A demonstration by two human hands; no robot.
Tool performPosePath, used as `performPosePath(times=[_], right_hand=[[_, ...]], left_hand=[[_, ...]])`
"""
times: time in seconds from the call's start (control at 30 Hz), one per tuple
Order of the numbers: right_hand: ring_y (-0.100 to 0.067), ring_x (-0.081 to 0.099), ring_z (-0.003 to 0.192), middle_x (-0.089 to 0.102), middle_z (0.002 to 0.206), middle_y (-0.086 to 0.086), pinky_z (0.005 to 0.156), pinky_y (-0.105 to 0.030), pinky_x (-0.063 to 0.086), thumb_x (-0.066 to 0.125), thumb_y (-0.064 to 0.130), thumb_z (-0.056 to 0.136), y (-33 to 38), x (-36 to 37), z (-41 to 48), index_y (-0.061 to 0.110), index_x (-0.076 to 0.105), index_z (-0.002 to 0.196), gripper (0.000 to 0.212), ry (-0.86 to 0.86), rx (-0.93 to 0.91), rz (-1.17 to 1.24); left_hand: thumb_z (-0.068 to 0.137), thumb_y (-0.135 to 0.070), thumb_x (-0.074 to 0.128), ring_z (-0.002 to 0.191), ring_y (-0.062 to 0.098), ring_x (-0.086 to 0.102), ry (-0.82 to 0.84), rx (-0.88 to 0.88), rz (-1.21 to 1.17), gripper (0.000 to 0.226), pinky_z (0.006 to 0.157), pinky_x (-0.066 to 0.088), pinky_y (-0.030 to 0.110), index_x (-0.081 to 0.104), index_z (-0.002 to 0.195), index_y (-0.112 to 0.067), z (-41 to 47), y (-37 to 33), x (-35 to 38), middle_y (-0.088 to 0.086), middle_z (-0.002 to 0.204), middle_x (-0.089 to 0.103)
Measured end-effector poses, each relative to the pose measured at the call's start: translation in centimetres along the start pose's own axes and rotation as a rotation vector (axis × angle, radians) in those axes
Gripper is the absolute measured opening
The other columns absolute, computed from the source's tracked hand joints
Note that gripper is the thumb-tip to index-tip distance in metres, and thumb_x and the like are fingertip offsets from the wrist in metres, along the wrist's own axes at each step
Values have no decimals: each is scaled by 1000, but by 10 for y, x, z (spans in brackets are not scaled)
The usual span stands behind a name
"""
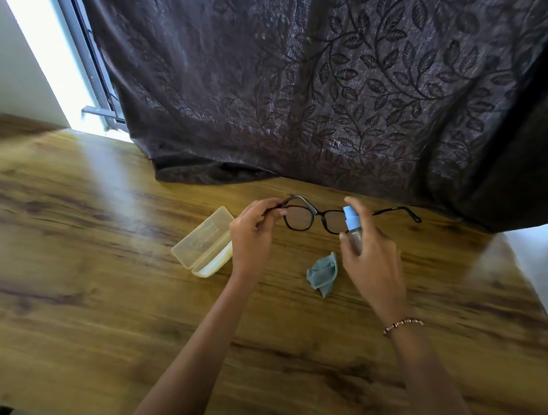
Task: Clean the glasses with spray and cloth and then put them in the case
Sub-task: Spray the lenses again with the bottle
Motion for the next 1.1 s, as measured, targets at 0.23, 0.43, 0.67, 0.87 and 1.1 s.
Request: performPosePath(times=[0.23,0.43,0.67,0.87,1.1], right_hand=[[-12,53,43,54,55,2,39,-24,44,58,14,91,-5,7,3,29,38,139,54,53,25,1],[-5,49,40,53,53,5,36,-17,41,61,9,88,-5,11,-3,30,42,137,56,-8,87,54],[-11,54,44,56,59,2,40,-29,50,60,11,90,-7,9,2,32,39,137,55,18,53,36],[-9,53,47,57,59,1,40,-14,40,62,12,88,-6,11,-3,29,44,136,54,-102,101,102],[-8,47,46,55,64,2,42,-20,44,61,17,90,-14,14,-2,39,43,130,49,72,195,380]], left_hand=[[85,-1,65,84,1,64,0,-6,8,17,72,49,11,70,101,-6,0,3,0,-5,92,69],[86,0,65,85,0,65,-8,-11,6,18,74,51,15,70,101,-8,1,3,-1,-12,91,68],[85,-2,65,84,0,65,2,-6,11,18,74,52,16,70,101,-9,0,3,0,-16,91,66],[85,-3,65,84,0,64,-1,-1,19,18,74,51,15,70,101,-7,1,1,0,-10,92,68],[86,-3,65,82,-3,63,-16,-32,41,16,71,48,10,70,100,-7,1,3,-2,-12,89,67]])
Point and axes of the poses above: each hand's wrist, its own z-axis towards the middle knuckle, its own x-axis out of the palm, y = z × x, the point moved 2 cm from there along z, towards the middle knuckle
